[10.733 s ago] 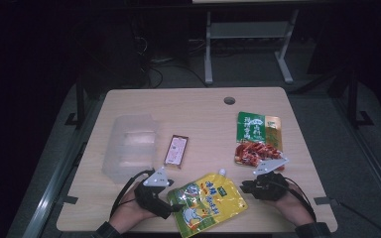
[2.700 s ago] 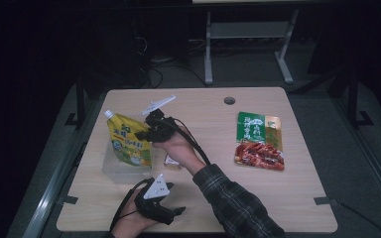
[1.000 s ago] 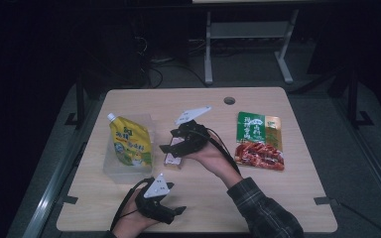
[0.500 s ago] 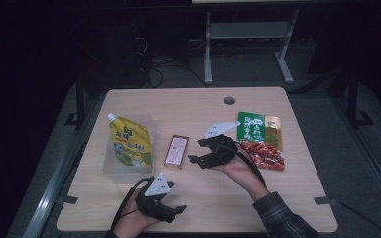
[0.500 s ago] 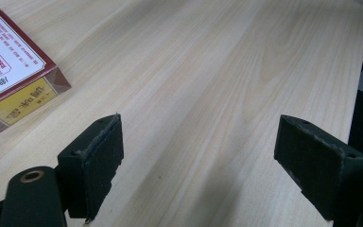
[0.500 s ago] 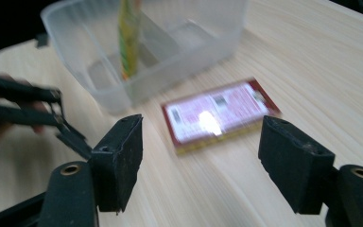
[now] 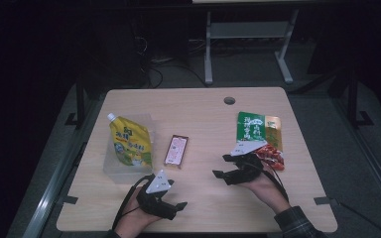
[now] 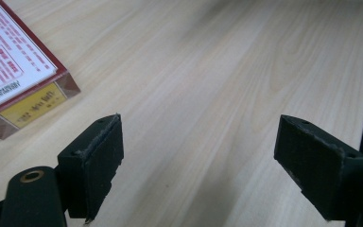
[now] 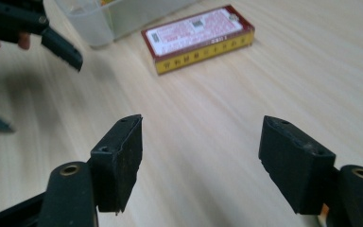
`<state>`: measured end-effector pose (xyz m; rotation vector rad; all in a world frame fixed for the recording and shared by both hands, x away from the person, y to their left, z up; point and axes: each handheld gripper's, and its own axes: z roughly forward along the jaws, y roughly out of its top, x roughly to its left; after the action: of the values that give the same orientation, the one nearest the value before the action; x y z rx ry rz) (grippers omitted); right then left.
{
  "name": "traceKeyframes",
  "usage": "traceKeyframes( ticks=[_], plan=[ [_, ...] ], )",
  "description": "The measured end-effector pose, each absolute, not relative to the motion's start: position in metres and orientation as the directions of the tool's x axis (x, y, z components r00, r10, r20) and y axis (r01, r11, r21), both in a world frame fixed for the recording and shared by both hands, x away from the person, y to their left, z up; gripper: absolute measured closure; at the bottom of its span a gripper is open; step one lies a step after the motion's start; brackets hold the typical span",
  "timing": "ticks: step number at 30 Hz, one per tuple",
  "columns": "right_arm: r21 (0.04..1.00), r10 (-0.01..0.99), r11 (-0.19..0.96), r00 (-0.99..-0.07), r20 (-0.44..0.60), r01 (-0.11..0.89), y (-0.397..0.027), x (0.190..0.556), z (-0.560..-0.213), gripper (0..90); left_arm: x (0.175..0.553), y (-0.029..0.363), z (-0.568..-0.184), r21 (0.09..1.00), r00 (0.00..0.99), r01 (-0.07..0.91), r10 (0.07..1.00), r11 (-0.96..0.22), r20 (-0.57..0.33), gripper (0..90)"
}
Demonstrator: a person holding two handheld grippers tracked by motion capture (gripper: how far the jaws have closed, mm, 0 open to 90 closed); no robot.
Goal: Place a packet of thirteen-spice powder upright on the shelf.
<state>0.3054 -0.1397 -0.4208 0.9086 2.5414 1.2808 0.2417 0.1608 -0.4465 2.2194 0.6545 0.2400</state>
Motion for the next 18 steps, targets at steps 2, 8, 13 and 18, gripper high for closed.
traceKeyframes(
  ticks=[2,8,13,18],
  plan=[
    [0.77,0.588,0.443,-0.797,0.138,0.459,-0.149,0.301,-0.424,30.3,0.244,0.159,-0.444,0.742,0.843,0.385,0.536,-0.548,-0.042,15.9],
    [0.762,0.598,0.438,-0.787,0.15,0.477,-0.172,0.285,-0.433,30.3,0.255,0.15,-0.435,0.74,0.815,0.417,0.578,-0.528,-0.046,20.2],
    [0.756,0.611,0.422,-0.773,0.171,0.5,-0.186,0.276,-0.438,30.4,0.269,0.139,-0.429,0.741,0.761,0.467,0.646,-0.483,-0.059,38.1],
    [0.747,0.614,0.42,-0.768,0.184,0.515,-0.194,0.271,-0.442,30.3,0.287,0.127,-0.429,0.734,0.703,0.501,0.711,-0.459,-0.035,63.9]
  ],
)
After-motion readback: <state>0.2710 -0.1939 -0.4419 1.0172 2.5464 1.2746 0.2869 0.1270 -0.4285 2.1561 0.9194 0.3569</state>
